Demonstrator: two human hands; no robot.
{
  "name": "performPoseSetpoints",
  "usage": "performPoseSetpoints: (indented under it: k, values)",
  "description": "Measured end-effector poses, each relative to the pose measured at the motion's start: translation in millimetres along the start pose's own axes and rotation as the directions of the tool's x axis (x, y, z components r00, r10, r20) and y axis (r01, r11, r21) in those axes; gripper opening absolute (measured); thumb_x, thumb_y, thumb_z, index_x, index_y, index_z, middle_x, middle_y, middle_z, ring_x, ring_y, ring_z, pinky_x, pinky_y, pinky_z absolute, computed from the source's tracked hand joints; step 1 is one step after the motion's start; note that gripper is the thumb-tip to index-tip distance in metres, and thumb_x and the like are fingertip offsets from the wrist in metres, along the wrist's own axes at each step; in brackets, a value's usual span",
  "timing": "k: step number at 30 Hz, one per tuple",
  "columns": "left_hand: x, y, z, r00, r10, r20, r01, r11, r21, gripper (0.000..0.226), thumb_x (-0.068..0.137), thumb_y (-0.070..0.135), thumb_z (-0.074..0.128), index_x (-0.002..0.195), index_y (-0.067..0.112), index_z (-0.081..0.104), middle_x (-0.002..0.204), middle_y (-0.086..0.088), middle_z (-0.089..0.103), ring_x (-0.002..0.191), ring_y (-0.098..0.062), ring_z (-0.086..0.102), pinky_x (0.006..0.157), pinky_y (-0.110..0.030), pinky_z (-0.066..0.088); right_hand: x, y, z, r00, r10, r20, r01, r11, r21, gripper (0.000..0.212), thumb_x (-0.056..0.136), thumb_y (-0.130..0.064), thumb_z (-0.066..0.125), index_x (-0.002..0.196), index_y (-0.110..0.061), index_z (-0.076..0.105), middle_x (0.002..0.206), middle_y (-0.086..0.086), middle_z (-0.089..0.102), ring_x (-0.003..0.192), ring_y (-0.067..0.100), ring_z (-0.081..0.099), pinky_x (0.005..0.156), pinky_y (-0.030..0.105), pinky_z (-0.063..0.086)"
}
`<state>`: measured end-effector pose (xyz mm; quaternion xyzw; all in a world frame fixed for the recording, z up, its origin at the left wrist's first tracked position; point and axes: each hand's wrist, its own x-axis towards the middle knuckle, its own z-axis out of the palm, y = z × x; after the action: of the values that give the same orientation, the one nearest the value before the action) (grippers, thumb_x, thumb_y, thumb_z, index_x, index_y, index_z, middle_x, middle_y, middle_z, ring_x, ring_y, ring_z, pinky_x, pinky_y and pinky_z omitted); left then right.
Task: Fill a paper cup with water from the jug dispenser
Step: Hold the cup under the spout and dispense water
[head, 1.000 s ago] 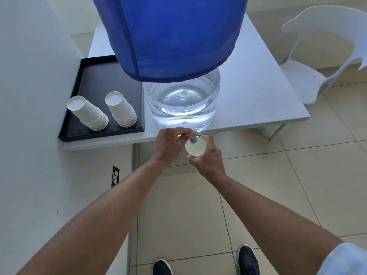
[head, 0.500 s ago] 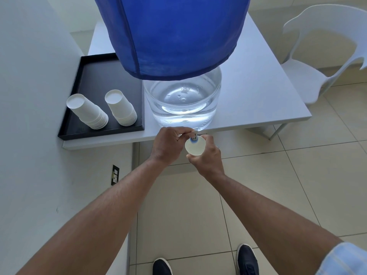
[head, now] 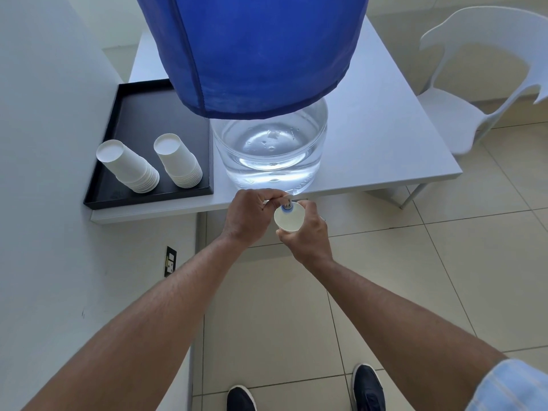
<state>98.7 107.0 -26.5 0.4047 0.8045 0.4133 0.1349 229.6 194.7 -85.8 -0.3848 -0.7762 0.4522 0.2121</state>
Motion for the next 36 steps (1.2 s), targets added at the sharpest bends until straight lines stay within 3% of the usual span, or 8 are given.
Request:
performPoseSetpoints:
  k: [3,8,13,28,33,36]
  values:
    - [0.4,-0.7,0.7,1.0,-0.01,0.002,0.01,1.0,0.0,0.015,0.1,0.023,0.078,0.112,0.023,0.087,0.111,0.009,0.086,0.105,-0.008,0.08,0.096,-0.041,0.064,0.7,-0.1,1.0,1.0,-0.003,-0.003,0.003,1.0,0.011,0.065,0.072,-0.02,0.089,0.125,-0.023,0.052,0.099,-0.008,0.063,0.088,0.011,0.058,0.065,0.0,0.04]
    - [0.3,-1.2,0.7,1.0,-0.015,0.001,0.015,1.0,-0.009,0.015,0.1,0.023,0.079,0.112,0.023,0.087,0.111,0.009,0.086,0.106,-0.008,0.08,0.097,-0.04,0.064,-0.7,2.0,2.1,1.0,-0.009,-0.002,0.009,1.0,0.003,0.066,0.071,-0.02,0.09,0.125,-0.025,0.051,0.099,-0.008,0.061,0.09,-0.006,0.057,0.068,-0.002,0.04]
    - [1.2,-2.1,1.1,1.0,-0.014,0.007,0.015,1.0,-0.02,0.015,0.1,0.025,0.079,0.112,0.022,0.087,0.112,0.007,0.086,0.106,-0.008,0.08,0.097,-0.041,0.063,-1.2,5.0,3.2,1.0,-0.028,-0.011,0.027,1.0,-0.011,0.069,0.071,-0.02,0.091,0.127,-0.022,0.051,0.102,-0.006,0.061,0.091,0.012,0.052,0.07,-0.003,0.04]
    - [1.7,-2.8,0.0,1.0,-0.003,0.011,0.004,1.0,-0.03,0.015,0.1,0.024,0.078,0.112,0.023,0.087,0.11,0.009,0.086,0.105,-0.006,0.08,0.097,-0.041,0.064,-1.1,3.4,2.4,0.999,-0.026,-0.023,0.026,1.0,-0.008,0.067,0.072,-0.019,0.09,0.126,-0.023,0.052,0.1,-0.007,0.063,0.089,0.013,0.056,0.069,-0.003,0.039]
    - [1.6,-1.8,-0.6,1.0,0.008,0.01,-0.008,1.0,-0.029,0.015,0.1,0.025,0.079,0.112,0.022,0.087,0.11,0.009,0.086,0.105,-0.007,0.08,0.096,-0.042,0.064,-1.3,3.5,1.9,0.999,-0.021,-0.024,0.021,1.0,-0.009,0.066,0.072,-0.018,0.089,0.126,-0.022,0.052,0.101,-0.007,0.063,0.083,0.001,0.055,0.07,-0.005,0.037]
    - [1.4,0.1,-1.0,1.0,0.017,0.01,-0.016,1.0,-0.024,0.014,0.1,0.023,0.078,0.111,0.023,0.087,0.108,0.009,0.086,0.102,-0.007,0.08,0.095,-0.041,0.064,-1.0,4.3,2.7,0.999,-0.028,-0.03,0.028,1.0,-0.011,0.066,0.072,-0.017,0.09,0.127,-0.02,0.053,0.101,-0.006,0.063,0.083,0.006,0.051,0.071,-0.004,0.037]
